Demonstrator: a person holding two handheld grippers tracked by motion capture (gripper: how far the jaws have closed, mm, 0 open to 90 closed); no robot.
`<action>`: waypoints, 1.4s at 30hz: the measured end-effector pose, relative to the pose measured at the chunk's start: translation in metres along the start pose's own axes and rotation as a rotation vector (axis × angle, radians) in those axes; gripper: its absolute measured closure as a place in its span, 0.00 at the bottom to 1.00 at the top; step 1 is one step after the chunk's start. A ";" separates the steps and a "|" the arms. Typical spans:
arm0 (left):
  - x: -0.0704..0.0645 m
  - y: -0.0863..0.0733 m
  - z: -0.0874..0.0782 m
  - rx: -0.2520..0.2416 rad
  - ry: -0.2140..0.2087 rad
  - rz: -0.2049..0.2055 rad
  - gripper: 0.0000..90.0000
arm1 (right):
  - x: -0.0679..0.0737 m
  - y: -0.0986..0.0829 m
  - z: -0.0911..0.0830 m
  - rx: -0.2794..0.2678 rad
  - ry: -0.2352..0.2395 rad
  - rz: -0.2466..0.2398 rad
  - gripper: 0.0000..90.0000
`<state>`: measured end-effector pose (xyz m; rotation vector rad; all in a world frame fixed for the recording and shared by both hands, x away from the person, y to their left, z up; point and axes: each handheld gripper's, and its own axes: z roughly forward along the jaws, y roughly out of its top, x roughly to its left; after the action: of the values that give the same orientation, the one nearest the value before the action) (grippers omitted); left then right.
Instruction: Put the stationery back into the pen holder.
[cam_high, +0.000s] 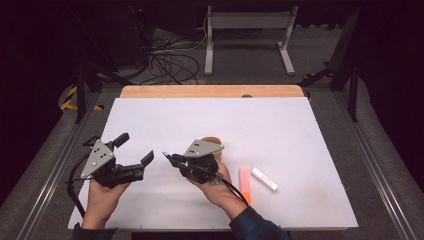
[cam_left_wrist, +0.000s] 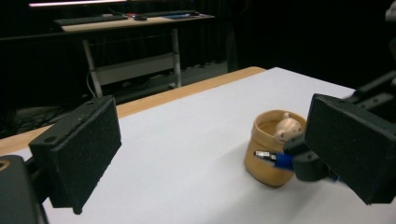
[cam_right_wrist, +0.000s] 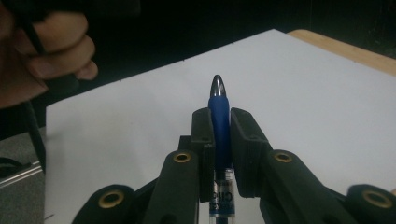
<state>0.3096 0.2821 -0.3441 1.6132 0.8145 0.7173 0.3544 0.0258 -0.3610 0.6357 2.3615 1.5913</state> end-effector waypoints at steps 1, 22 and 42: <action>-0.003 -0.001 0.002 0.004 -0.011 0.003 0.05 | 0.000 0.000 0.000 0.000 0.000 0.000 0.90; -0.067 -0.035 0.061 0.044 -0.281 0.020 0.14 | -0.024 -0.015 -0.056 -0.176 0.001 -0.005 0.90; -0.097 -0.047 0.085 0.021 -0.424 -0.047 0.45 | -0.027 -0.032 -0.068 -0.278 0.037 -0.032 0.90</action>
<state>0.3167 0.1609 -0.4079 1.6805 0.5479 0.3143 0.3426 -0.0525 -0.3654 0.5106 2.1059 1.8853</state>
